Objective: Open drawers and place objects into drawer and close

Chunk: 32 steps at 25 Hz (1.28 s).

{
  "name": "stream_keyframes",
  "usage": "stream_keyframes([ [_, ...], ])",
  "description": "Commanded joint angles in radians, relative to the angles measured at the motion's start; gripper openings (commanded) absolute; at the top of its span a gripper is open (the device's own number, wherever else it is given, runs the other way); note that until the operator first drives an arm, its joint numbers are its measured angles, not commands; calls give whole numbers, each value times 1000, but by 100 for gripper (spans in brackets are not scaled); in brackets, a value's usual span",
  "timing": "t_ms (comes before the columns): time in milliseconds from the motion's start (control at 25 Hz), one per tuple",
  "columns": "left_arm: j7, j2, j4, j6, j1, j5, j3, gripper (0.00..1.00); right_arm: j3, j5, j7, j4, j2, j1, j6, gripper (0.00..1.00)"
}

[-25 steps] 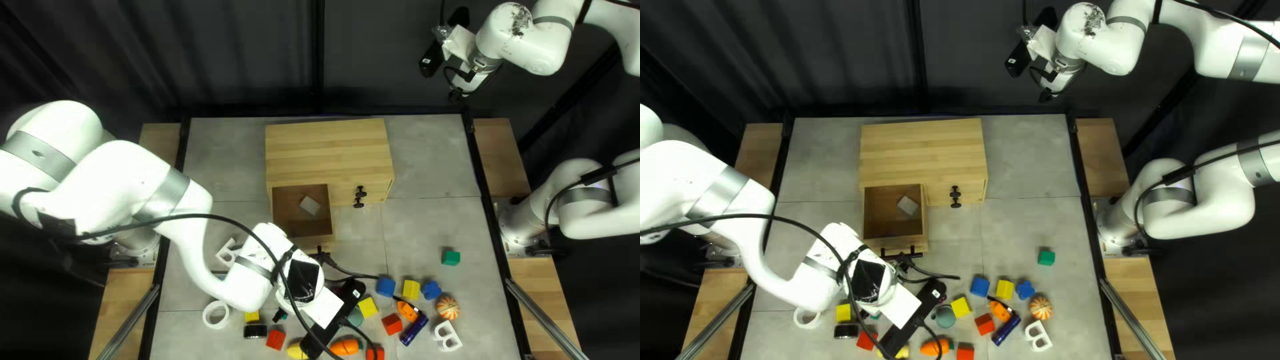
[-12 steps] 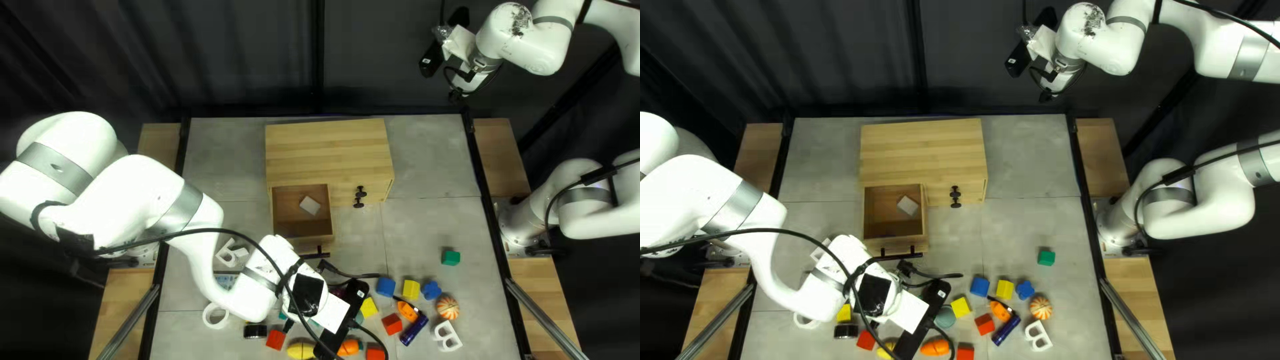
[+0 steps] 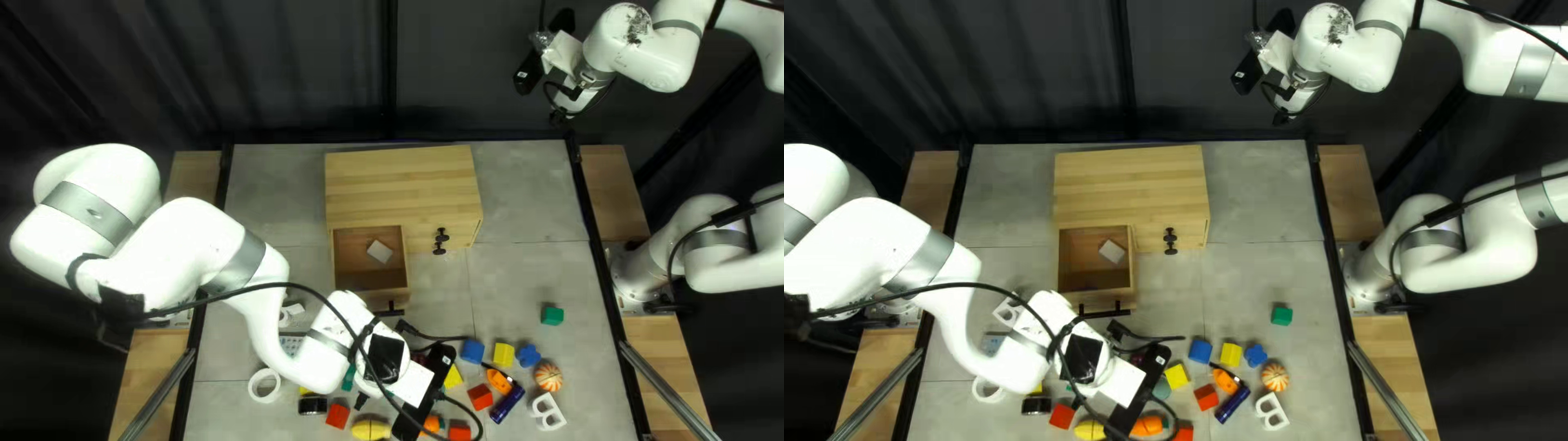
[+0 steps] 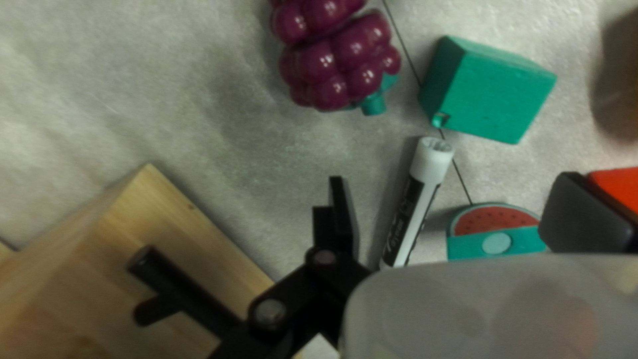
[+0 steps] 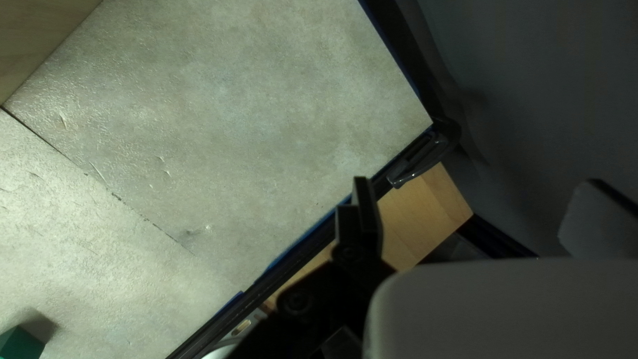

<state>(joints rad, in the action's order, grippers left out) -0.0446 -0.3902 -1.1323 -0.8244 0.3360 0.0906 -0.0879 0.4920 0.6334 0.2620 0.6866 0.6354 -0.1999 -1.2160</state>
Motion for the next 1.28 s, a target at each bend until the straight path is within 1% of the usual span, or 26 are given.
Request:
stream_keyframes([
  [40, -19, 22, 16, -20, 9, 5, 0, 100, 0, 0, 0, 0, 0, 0, 0, 100],
  [160, -12, 44, 32, -26, 11, 9, -3, 100, 0, 0, 0, 0, 0, 0, 0, 100],
  [280, -23, 37, 39, -17, 17, 5, -7, 100, 0, 0, 0, 0, 0, 0, 0, 100],
  [520, -95, 63, 112, 39, 38, 14, -4, 100, 0, 0, 0, 0, 0, 0, 0, 100],
  [800, -142, 57, 115, 59, 50, 20, 2, 100, 0, 0, 0, 0, 0, 0, 0, 100],
  [1280, -167, 43, 133, 92, 60, 29, 4, 100, 0, 0, 0, 0, 0, 0, 0, 100],
])
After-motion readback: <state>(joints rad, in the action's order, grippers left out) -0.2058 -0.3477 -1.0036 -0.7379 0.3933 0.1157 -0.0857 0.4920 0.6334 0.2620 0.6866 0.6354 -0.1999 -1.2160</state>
